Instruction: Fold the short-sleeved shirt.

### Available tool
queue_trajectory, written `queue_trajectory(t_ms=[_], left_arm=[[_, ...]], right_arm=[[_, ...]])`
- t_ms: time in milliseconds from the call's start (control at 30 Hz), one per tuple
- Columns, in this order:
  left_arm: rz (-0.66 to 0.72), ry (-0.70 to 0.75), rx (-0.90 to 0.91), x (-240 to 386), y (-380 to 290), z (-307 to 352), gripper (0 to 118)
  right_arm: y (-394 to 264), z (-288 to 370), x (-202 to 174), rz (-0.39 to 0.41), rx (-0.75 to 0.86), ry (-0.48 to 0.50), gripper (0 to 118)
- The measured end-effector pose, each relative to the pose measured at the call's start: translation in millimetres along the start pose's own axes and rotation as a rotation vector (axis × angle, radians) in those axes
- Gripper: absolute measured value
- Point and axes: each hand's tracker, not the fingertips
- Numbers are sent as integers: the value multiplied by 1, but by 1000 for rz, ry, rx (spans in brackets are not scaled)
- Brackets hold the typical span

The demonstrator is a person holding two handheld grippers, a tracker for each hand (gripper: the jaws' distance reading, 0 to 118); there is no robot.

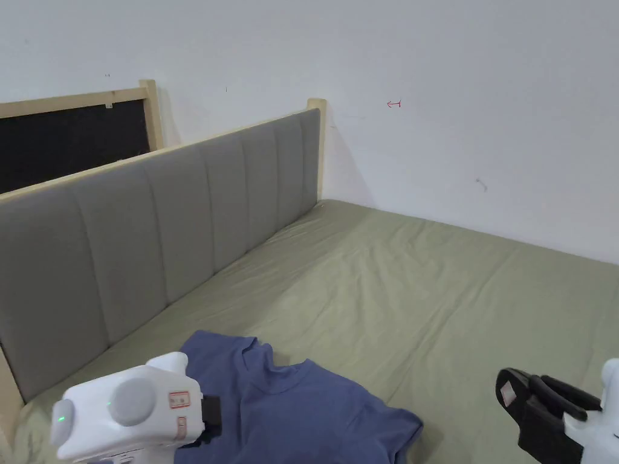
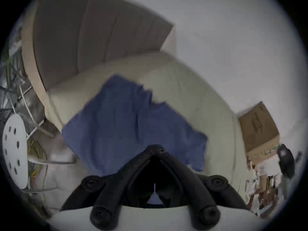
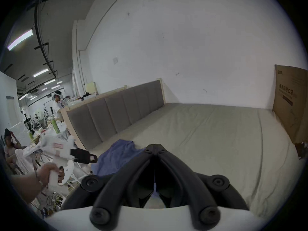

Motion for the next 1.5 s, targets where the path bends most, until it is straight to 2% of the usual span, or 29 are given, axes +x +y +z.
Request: queue_trajectory(t_ms=[33,67,100,133,167,200,333,400,433,533,633,667,700,733,767,800,900,967,1100,1200,1367,1500], left_arm=[[-33,42,-21,0,4,-17,2],[-46,58,-35,0,7,-31,22],[-47,71,-57,0,9,-49,57],[-41,65,-60,0,8,-62,102],[-39,68,-38,-1,7,-66,118],[-39,87,-58,1,8,-80,113],[-124,97,-201,4,-6,-144,115],[-327,186,-112,12,-15,-153,118],[-373,208,-46,17,-17,-155,118],[-224,188,-103,15,-1,-154,118],[-232,161,-54,14,-5,-139,118],[-263,165,-13,15,-10,-128,106],[-307,179,43,16,-14,-115,86],[-337,188,88,17,-17,-102,60],[-357,200,102,16,-18,-92,12],[-359,197,102,13,-17,-82,3],[-291,108,162,6,-13,-43,3],[-312,144,201,9,-1,-18,3],[-364,68,331,34,15,35,3],[-466,0,433,78,21,82,3],[-606,-217,565,182,11,155,3],[-622,-410,606,252,3,180,3]], right_arm=[[-4,1,3,-2,-17,-8,0],[-7,3,6,-5,-30,-15,0],[-10,2,10,-8,-46,-24,0],[-13,2,13,-10,-59,-31,0],[-15,1,16,-12,-68,-37,0],[-19,2,19,-15,-79,-46,0],[-31,-4,33,-40,-129,-77,0],[-35,-8,37,-56,-146,-87,0],[-36,-9,38,-63,-152,-91,0],[-40,-10,39,-77,-164,-101,0],[-41,-10,40,-83,-180,-101,0],[-41,-9,41,-84,-180,-102,0],[-41,-7,41,-85,-177,-100,0],[-40,-5,43,-86,-172,-99,0],[-40,-3,43,-86,-168,-99,0],[-39,-1,43,-85,-164,-100,0],[-34,8,42,-84,-140,-107,0],[-30,17,43,-95,-115,-106,0],[-19,41,45,-119,-40,-112,0],[-9,62,49,-120,10,-130,0],[2,103,63,-124,101,-190,0],[4,135,81,-148,156,-236,0]])
